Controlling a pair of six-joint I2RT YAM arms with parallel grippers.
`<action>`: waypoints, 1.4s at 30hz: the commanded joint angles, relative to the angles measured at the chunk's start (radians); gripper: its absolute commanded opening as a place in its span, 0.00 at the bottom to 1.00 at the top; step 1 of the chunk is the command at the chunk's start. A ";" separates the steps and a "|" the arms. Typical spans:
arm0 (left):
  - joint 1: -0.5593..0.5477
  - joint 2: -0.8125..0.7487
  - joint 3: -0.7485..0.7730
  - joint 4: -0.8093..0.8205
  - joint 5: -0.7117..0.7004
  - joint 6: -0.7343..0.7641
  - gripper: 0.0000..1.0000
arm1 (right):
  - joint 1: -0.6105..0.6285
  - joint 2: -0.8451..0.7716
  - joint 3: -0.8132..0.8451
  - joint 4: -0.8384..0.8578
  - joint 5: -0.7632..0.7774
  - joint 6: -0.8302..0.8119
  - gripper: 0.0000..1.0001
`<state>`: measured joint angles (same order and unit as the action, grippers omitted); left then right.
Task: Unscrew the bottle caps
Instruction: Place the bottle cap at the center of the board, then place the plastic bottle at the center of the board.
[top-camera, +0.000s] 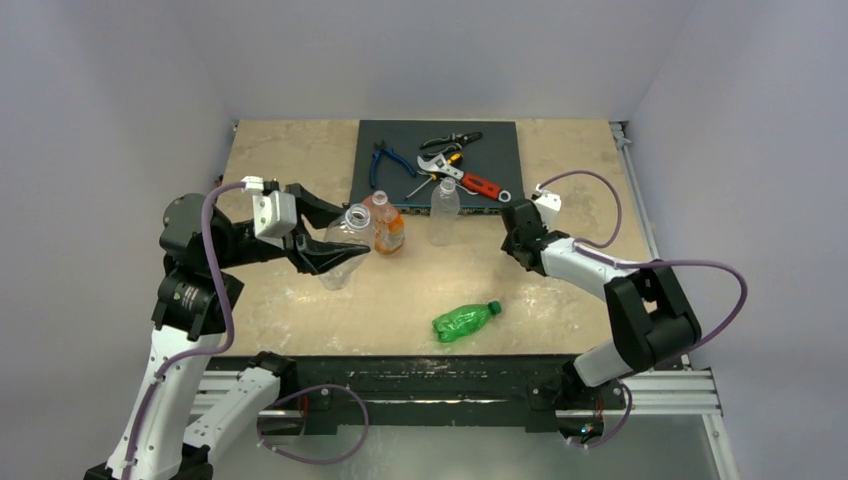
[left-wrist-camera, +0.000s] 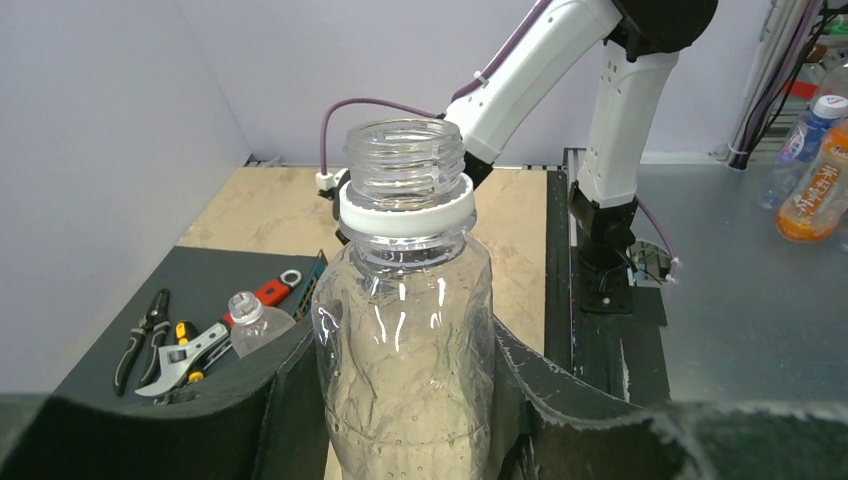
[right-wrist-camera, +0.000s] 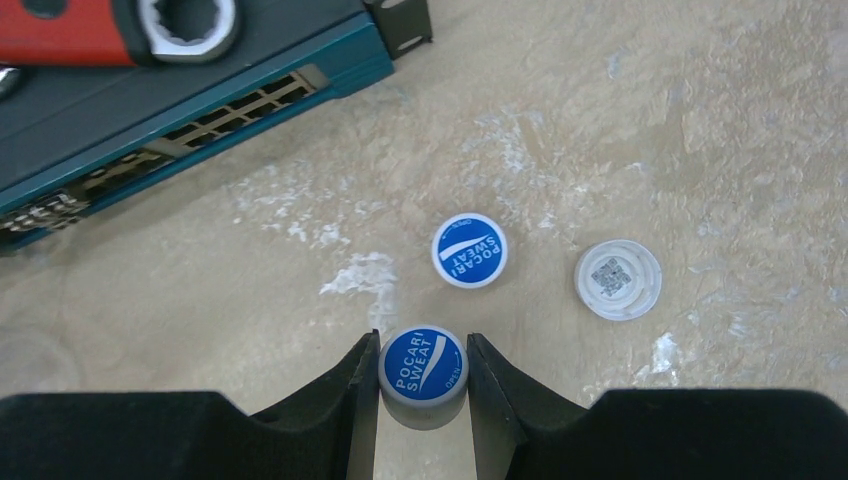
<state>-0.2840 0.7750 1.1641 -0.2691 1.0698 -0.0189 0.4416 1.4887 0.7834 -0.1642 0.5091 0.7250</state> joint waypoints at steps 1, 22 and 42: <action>-0.004 -0.005 0.023 0.042 -0.006 -0.019 0.00 | -0.028 0.031 -0.013 0.045 0.057 0.059 0.04; -0.004 0.000 0.013 0.085 -0.019 -0.063 0.00 | -0.044 -0.099 0.006 -0.017 -0.044 0.024 0.65; -0.004 0.018 -0.066 0.151 -0.028 -0.096 0.00 | 0.397 -0.412 0.561 0.241 -0.875 -0.327 0.97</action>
<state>-0.2840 0.7975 1.0973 -0.1650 1.0325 -0.0914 0.7494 1.0039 1.2606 -0.0135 -0.2005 0.4591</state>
